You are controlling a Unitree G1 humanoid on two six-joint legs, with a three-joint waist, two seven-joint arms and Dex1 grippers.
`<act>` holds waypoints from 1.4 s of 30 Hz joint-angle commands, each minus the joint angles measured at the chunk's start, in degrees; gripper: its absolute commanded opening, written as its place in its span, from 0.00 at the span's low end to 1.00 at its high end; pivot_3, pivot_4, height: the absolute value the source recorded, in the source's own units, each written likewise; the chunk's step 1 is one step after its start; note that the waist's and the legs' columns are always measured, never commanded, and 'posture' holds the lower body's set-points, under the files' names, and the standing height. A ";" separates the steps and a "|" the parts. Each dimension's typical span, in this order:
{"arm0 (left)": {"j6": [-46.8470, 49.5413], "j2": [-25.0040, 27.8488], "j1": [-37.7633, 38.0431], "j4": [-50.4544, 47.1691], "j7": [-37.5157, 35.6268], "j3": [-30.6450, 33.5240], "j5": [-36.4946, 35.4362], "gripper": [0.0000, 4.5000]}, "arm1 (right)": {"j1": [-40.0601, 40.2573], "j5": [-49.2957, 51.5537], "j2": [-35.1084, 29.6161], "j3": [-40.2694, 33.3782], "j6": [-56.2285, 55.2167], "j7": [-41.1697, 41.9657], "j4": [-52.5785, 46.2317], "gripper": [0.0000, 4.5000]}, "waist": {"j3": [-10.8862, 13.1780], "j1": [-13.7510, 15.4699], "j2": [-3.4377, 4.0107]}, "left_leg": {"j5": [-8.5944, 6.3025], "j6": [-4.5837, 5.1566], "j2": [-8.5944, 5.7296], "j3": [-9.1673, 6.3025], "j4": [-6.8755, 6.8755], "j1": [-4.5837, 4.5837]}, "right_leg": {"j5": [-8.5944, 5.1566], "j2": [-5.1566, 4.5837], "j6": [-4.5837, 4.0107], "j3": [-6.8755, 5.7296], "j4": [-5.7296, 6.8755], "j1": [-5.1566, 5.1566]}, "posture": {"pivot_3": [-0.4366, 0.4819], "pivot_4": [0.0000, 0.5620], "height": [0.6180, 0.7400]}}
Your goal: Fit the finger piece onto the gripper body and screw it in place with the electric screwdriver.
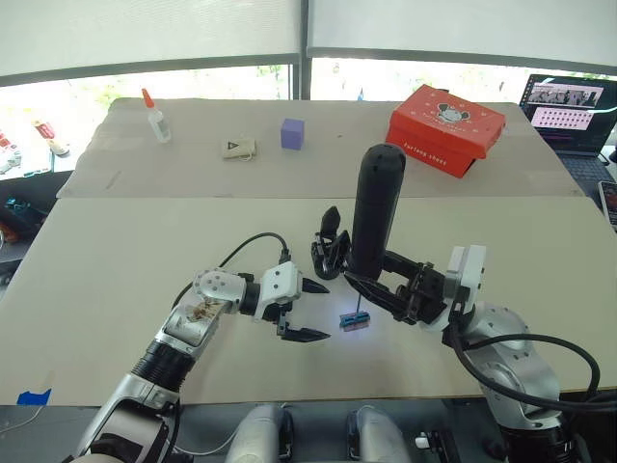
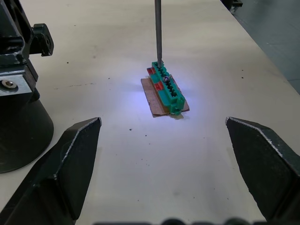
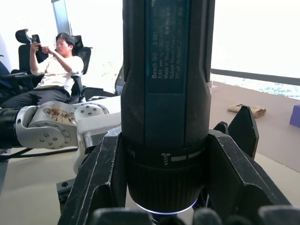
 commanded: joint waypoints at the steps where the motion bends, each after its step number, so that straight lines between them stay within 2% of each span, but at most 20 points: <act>1: -1.37 -0.27 -0.86 -0.63 -0.03 0.40 -0.15 1.00 | -0.88 2.08 -0.07 -0.72 -0.32 -0.65 -3.61 0.42 | 0.00 0.01 0.00 | 0.00 0.00 0.00 0.00 0.00 0.00 | 0.00 0.00 0.00 0.00 0.00 0.00 | 0.48 0.27 1.00; 42: -1.52 -0.03 -1.18 -0.28 -0.03 0.66 -0.05 1.00 | -0.71 0.70 -1.01 1.22 -0.86 -1.70 -2.06 0.42 | 0.00 0.01 0.00 | 0.00 0.00 0.00 0.00 0.00 0.00 | 0.00 0.00 0.00 0.00 0.00 0.00 | 0.48 0.27 1.00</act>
